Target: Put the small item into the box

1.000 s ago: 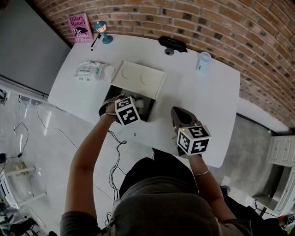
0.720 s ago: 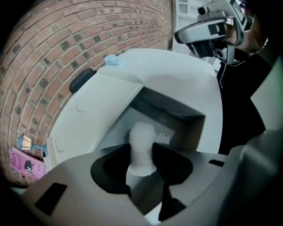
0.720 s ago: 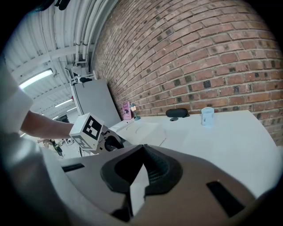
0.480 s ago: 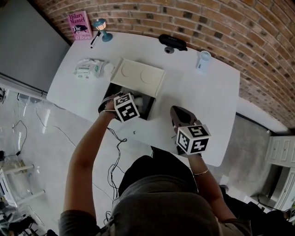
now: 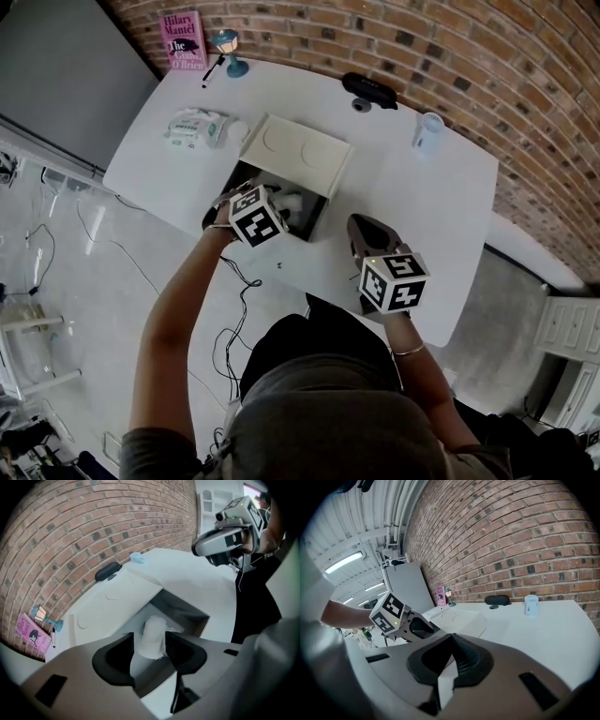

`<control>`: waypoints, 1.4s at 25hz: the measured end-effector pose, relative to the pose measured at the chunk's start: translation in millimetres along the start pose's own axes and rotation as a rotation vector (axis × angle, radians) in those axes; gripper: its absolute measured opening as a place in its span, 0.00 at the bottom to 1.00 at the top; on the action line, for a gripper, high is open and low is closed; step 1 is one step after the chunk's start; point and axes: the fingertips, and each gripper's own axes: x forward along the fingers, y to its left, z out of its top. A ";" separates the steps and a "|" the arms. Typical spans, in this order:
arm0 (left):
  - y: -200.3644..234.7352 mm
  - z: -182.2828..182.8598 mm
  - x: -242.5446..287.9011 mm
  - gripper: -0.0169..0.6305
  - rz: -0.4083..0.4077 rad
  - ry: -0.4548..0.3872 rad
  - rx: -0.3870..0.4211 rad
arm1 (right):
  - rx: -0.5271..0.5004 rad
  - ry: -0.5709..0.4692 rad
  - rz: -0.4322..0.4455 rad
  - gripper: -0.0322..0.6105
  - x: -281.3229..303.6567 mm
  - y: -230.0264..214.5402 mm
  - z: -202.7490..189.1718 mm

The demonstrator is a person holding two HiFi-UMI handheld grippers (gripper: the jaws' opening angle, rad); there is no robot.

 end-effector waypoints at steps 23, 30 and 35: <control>31.4 -35.3 -87.5 0.22 0.345 -0.359 -0.535 | -0.118 0.007 0.115 0.06 25.3 35.2 21.9; 30.1 -53.0 -106.5 0.20 0.410 -0.437 -0.688 | -0.143 0.018 0.145 0.06 32.3 44.3 26.0; 27.3 -70.3 -122.7 0.17 0.476 -0.493 -0.797 | -0.156 0.021 0.169 0.06 35.8 51.1 27.4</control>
